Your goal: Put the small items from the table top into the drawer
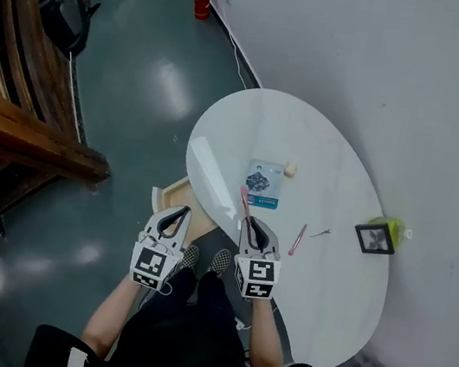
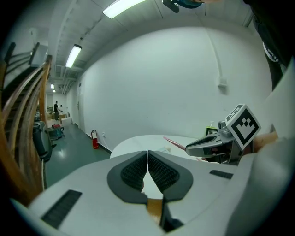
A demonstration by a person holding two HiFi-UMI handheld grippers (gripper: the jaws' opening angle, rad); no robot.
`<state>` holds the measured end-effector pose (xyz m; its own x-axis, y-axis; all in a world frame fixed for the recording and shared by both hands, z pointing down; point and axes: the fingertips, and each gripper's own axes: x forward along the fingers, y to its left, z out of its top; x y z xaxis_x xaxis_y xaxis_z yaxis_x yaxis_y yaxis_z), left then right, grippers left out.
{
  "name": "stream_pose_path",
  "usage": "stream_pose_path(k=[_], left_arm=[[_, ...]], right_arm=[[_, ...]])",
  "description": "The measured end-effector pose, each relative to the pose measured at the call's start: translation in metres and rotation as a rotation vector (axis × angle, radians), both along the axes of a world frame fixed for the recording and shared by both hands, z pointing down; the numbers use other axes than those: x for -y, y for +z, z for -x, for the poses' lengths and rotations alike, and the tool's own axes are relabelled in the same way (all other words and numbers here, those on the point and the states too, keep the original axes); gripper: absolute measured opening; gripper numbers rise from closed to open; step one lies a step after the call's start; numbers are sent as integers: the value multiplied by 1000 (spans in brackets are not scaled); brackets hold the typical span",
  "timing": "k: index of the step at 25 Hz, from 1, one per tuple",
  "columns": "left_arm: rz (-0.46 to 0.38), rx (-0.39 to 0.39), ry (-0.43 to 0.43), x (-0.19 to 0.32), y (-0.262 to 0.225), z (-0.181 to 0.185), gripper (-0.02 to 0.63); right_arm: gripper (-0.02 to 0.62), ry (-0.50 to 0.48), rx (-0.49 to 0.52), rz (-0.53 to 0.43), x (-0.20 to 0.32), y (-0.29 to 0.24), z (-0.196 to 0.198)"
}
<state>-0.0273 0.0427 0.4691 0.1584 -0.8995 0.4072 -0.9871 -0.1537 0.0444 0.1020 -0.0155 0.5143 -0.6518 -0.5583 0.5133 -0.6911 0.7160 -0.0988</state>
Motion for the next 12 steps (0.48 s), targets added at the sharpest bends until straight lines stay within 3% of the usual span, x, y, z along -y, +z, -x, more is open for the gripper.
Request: stream_pose_path(k=[6, 12], left_arm=[[-10, 17, -143, -39, -7, 58, 20], [-1, 14, -249, -75, -3, 97, 20]], right_arm=[[55, -171, 32, -12, -27, -11, 77], [55, -278, 41, -10, -51, -14, 127]])
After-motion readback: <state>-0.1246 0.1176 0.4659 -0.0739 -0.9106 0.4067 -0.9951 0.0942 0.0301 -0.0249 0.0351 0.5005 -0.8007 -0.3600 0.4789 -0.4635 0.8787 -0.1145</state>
